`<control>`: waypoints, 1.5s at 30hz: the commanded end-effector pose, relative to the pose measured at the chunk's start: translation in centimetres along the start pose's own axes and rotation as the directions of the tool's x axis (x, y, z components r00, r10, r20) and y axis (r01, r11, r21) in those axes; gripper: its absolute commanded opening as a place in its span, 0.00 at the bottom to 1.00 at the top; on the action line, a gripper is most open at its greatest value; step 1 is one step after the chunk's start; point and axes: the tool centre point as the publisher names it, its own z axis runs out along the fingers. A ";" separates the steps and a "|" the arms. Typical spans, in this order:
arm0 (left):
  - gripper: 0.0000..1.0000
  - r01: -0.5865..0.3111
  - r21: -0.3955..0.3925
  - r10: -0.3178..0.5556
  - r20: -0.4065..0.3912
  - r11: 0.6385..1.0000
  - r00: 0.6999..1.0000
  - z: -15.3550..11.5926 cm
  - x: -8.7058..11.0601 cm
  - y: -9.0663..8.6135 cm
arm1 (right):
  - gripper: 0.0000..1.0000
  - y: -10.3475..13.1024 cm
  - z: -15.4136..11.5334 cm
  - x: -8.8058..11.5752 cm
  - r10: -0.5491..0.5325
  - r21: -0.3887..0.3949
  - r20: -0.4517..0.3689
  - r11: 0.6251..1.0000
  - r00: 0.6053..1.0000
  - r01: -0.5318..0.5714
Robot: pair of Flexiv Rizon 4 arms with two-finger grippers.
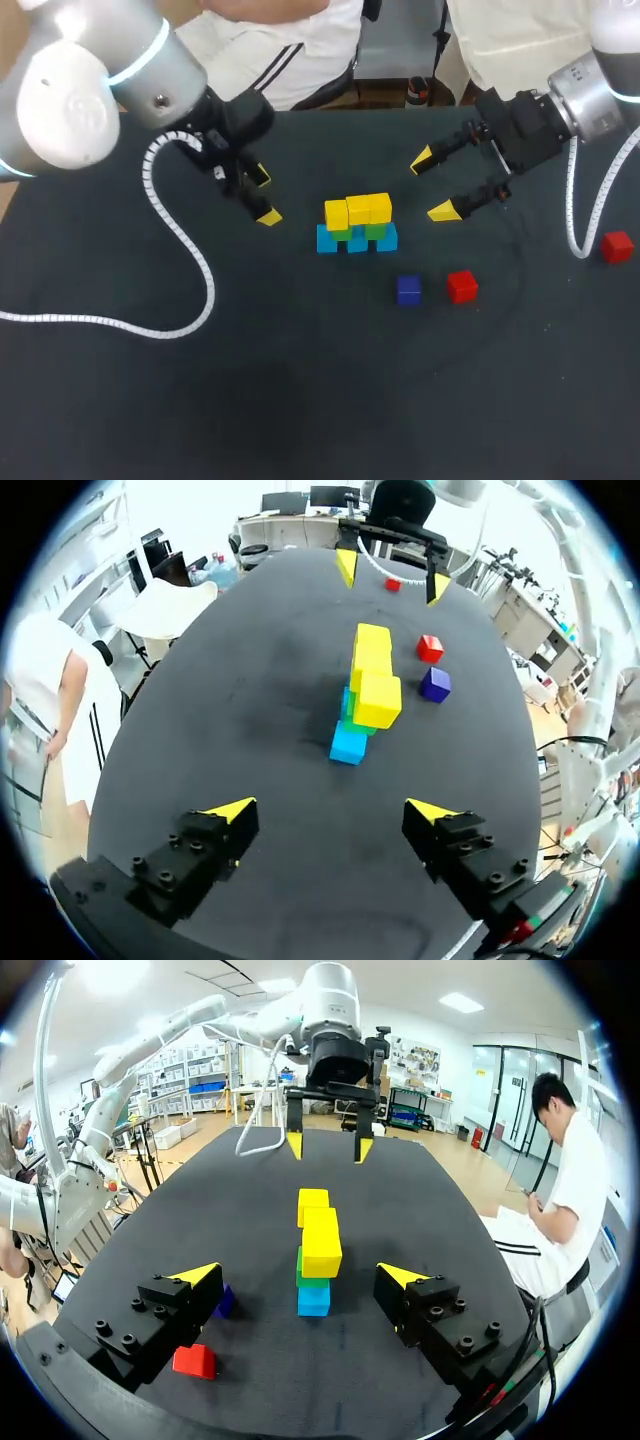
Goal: Place the blue cubes, place green cubes on the blue cubes, place the yellow cubes on the green cubes, then place the red cubes on the yellow cubes, and place purple cube on the red cubes.
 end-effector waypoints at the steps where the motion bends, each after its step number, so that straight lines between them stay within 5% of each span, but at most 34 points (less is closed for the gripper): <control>1: 1.00 -0.017 0.019 0.017 0.017 1.000 1.000 -0.8 0.2 -0.1 | 1.00 0.0 0.0 0.0 -0.001 0.001 0.001 1.000 1.000 0.001; 12: 1.00 -0.040 0.114 0.024 0.137 0.993 0.990 -1.9 0.8 0.7 | 1.00 0.0 0.0 0.0 -0.001 0.001 0.001 1.000 1.000 0.001; 22: 1.00 -0.007 0.056 0.002 0.088 0.998 0.996 -2.9 1.0 2.4 | 1.00 0.0 0.0 0.0 -0.001 0.001 0.001 1.000 1.000 0.001; 41: 1.00 -0.007 0.056 0.002 0.088 0.998 0.996 -2.9 1.0 2.4 | 1.00 0.0 0.0 0.0 -0.001 0.001 0.001 1.000 1.000 0.001; 45: 1.00 -0.016 0.097 0.001 0.146 0.995 0.989 -3.3 1.4 3.7 | 1.00 0.0 0.0 0.0 -0.001 0.001 0.001 1.000 1.000 0.001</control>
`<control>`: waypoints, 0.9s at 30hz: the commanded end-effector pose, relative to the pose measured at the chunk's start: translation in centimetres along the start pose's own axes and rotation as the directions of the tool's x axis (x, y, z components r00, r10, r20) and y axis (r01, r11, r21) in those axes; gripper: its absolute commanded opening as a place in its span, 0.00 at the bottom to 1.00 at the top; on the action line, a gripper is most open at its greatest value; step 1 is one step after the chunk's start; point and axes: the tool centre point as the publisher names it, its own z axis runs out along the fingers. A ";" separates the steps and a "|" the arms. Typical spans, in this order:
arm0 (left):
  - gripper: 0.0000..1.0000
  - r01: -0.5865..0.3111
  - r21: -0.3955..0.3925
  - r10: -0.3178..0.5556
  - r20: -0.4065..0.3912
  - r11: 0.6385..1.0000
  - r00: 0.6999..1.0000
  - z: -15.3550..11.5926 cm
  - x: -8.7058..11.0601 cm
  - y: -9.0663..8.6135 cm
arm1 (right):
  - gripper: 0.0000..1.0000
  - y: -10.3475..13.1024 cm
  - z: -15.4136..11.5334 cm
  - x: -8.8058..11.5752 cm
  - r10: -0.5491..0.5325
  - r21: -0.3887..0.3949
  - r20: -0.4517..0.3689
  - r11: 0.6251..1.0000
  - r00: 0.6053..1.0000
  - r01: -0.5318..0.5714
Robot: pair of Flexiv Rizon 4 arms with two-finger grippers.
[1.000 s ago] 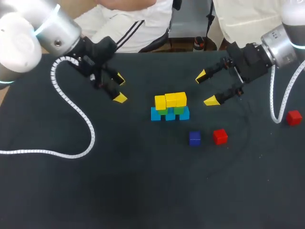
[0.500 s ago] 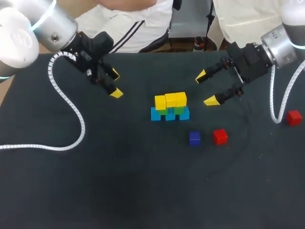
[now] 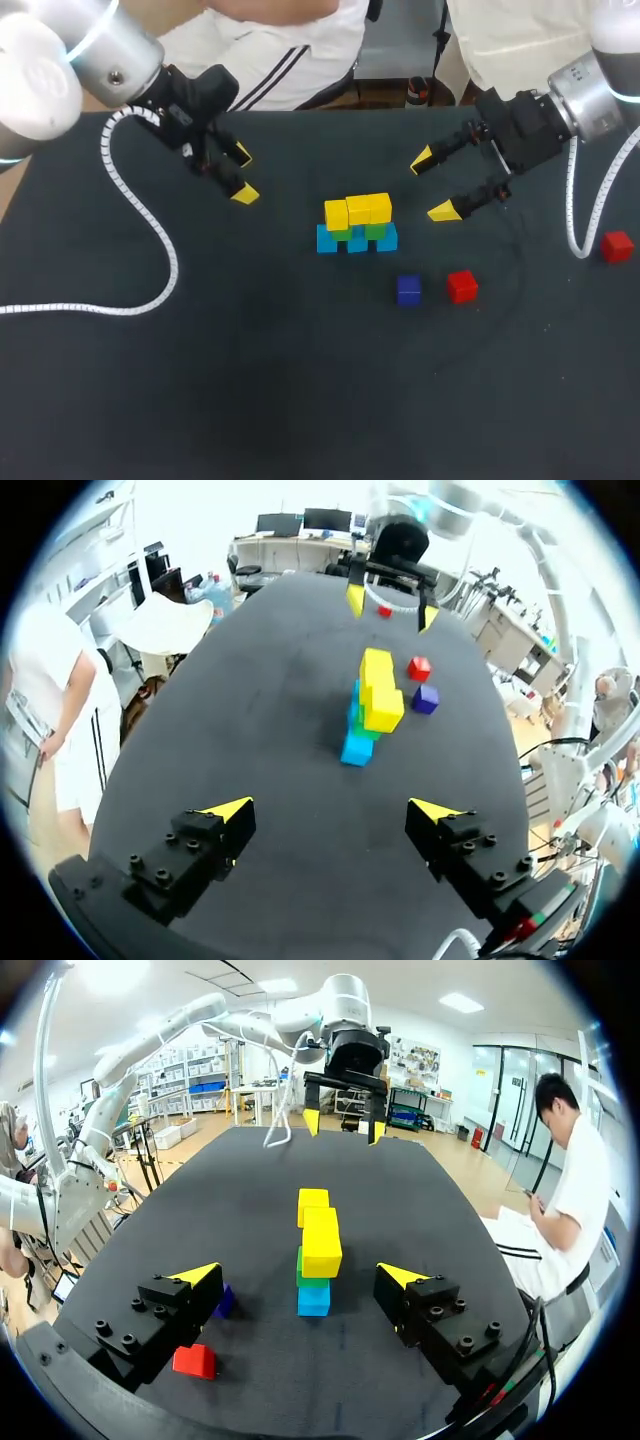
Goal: Place the blue cubes, place green cubes on the blue cubes, place the yellow cubes on the green cubes, then place the red cubes on the yellow cubes, and place purple cube on the red cubes.
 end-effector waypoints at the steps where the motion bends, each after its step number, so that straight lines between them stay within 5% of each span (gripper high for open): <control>1: 1.00 -0.006 0.017 0.005 0.035 1.000 0.999 -0.6 0.9 1.7 | 1.00 0.0 0.0 0.0 -0.001 0.001 0.001 1.000 1.000 0.001; 15: 1.00 0.000 -0.028 0.001 0.056 1.000 0.998 -1.6 0.9 2.4 | 1.00 0.0 0.0 0.0 -0.001 0.001 0.001 1.000 1.000 0.001; 27: 1.00 0.000 -0.028 0.001 0.056 1.000 0.998 -1.6 0.9 2.4 | 1.00 5.4 -3.5 1.2 0.087 0.093 -0.067 0.992 0.994 -0.080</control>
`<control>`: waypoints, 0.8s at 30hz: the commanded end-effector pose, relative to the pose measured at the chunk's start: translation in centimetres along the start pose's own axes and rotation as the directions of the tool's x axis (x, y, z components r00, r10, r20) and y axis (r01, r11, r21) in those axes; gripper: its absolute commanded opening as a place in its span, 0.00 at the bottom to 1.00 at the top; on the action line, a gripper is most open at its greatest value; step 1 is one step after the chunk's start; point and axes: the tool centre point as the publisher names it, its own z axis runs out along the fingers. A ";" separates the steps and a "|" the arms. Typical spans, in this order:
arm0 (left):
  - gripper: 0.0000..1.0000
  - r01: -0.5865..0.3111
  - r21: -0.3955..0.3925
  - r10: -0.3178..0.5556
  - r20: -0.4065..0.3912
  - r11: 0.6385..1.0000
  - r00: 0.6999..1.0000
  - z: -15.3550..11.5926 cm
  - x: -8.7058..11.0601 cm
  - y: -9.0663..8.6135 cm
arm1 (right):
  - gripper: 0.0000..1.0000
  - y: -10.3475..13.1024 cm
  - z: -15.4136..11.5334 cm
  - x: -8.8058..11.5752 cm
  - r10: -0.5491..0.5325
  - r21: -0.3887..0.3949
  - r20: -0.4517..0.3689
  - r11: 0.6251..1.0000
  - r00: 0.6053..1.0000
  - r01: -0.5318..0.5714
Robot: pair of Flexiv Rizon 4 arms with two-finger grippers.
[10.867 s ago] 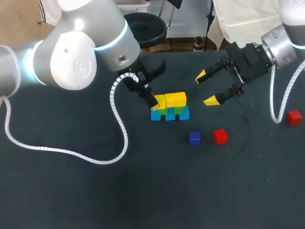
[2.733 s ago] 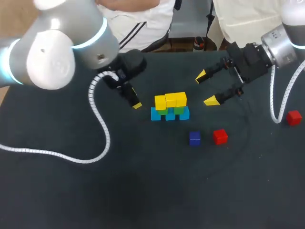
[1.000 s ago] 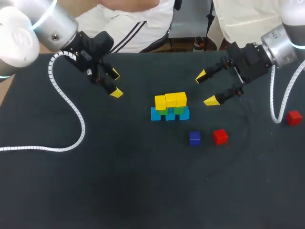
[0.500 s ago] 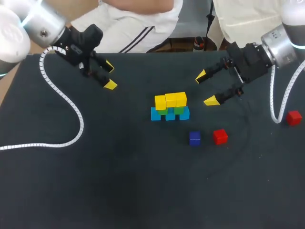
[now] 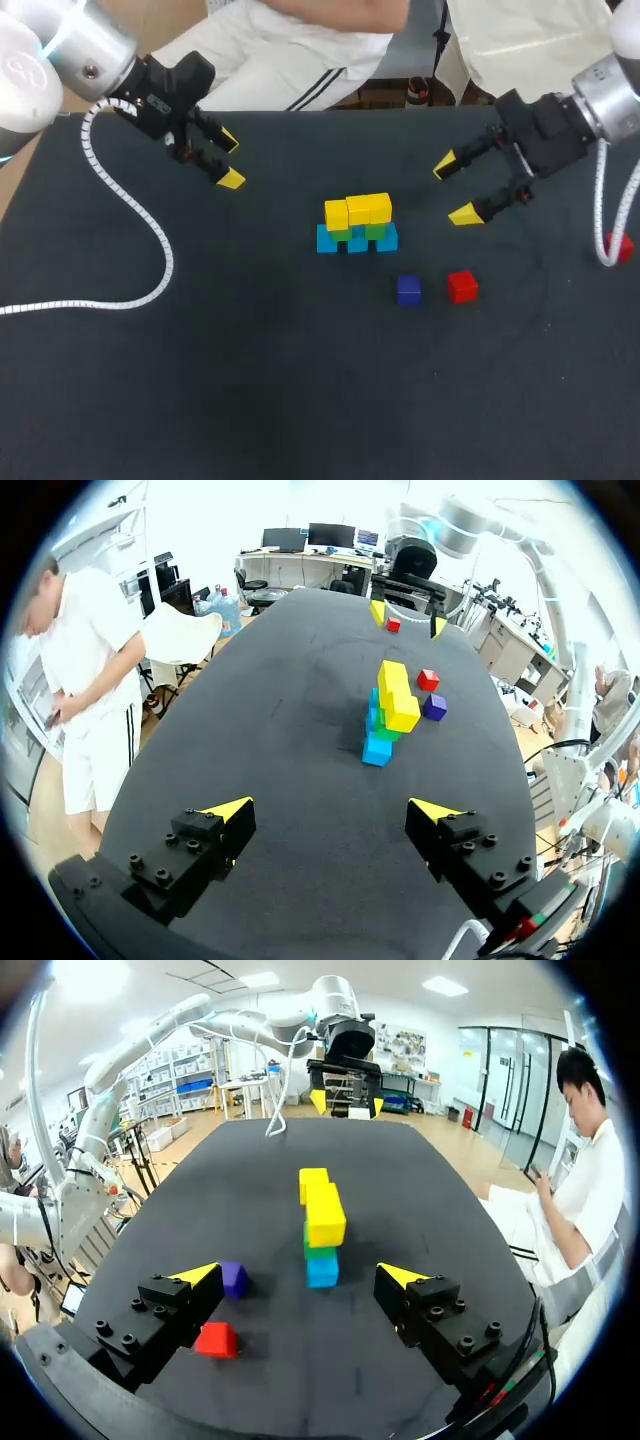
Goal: Place the blue cubes, place green cubes on the blue cubes, place the yellow cubes on the green cubes, then place the red cubes on the yellow cubes, and place purple cube on the red cubes.
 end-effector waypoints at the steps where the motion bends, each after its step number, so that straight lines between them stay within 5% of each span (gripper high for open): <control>1: 1.00 -0.001 -0.002 0.001 0.002 1.000 1.000 -0.1 0.1 -0.1 | 1.00 3.8 -1.0 0.0 0.005 0.056 -0.024 0.998 1.000 -0.003; 12: 1.00 -0.001 -0.002 0.001 0.002 1.000 1.000 -0.1 0.1 -0.1 | 1.00 6.5 0.7 4.5 -0.051 -0.003 0.020 0.999 0.998 0.051; 24: 1.00 -0.001 -0.002 0.001 0.002 1.000 1.000 -0.1 0.1 -0.1 | 1.00 5.8 2.9 7.4 -0.082 -0.118 0.077 0.989 0.994 0.091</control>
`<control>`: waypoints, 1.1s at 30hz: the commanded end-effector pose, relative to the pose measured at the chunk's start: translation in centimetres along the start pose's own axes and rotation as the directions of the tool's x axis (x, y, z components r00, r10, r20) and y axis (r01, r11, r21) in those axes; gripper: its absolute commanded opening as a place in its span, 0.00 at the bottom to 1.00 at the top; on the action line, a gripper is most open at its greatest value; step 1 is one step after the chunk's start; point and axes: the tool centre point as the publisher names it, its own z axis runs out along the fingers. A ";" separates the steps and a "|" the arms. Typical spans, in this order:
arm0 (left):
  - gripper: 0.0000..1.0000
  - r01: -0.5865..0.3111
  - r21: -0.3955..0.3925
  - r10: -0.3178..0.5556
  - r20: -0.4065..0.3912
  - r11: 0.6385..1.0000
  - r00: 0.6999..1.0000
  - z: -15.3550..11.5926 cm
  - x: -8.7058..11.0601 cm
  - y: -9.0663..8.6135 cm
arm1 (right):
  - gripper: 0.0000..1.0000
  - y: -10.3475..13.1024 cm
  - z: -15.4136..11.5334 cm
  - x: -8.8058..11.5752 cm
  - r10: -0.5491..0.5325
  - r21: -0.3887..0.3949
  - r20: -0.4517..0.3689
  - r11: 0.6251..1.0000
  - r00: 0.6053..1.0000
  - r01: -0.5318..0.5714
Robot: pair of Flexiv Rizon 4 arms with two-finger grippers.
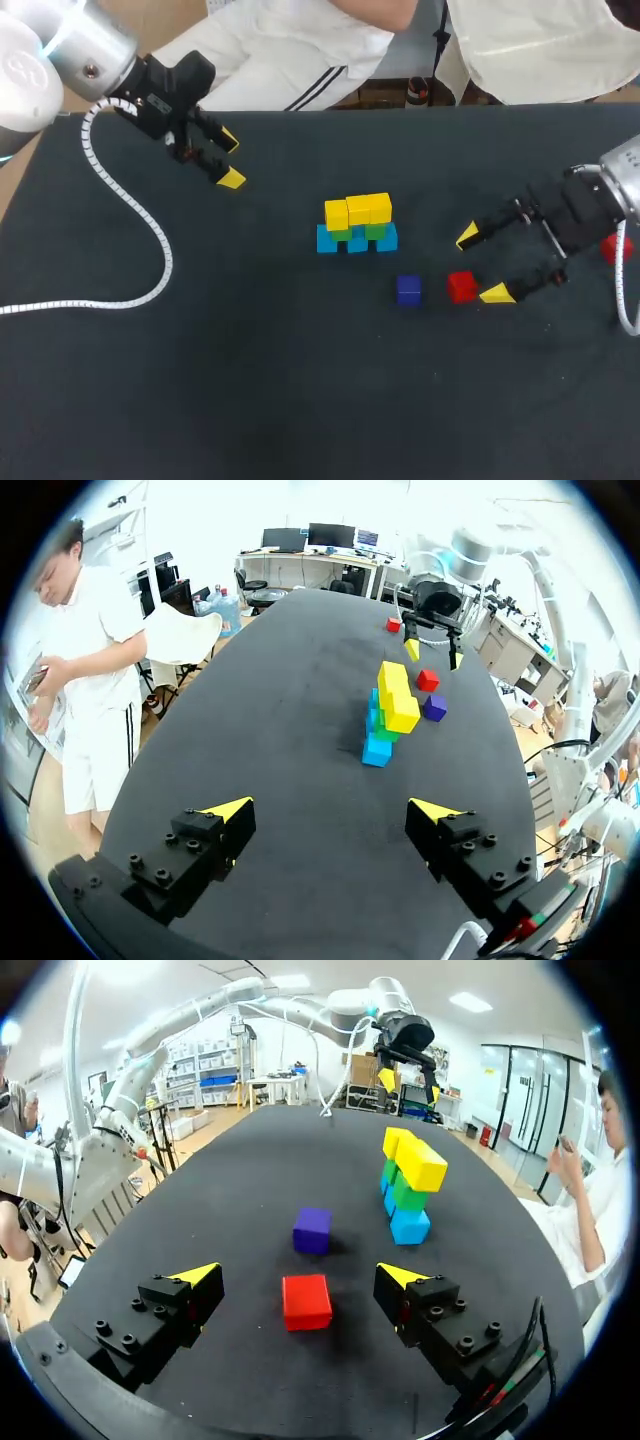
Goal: Place the blue cubes, place green cubes on the blue cubes, place the yellow cubes on the green cubes, then place the red cubes on the yellow cubes, and place purple cube on the red cubes.
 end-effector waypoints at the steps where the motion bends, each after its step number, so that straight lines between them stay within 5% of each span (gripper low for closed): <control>1: 1.00 -0.002 -0.002 0.002 0.002 1.000 1.000 -0.1 0.1 -0.1 | 1.00 -1.5 0.7 1.0 0.008 -0.059 0.034 0.998 0.999 -0.006; 8: 1.00 -0.002 -0.002 0.002 0.002 1.000 1.000 -0.1 0.1 -0.1 | 1.00 -1.3 1.3 1.7 0.054 -0.080 0.009 0.995 0.998 -0.053; 24: 1.00 -0.002 -0.002 0.002 0.002 1.000 1.000 -0.1 0.1 -0.1 | 1.00 0.4 1.8 1.7 0.069 0.011 -0.008 0.998 0.998 -0.069; 33: 1.00 -0.002 -0.002 0.002 0.002 1.000 1.000 -0.1 0.1 -0.1 | 0.49 -0.2 2.1 1.8 0.066 -0.002 -0.007 0.998 0.998 -0.066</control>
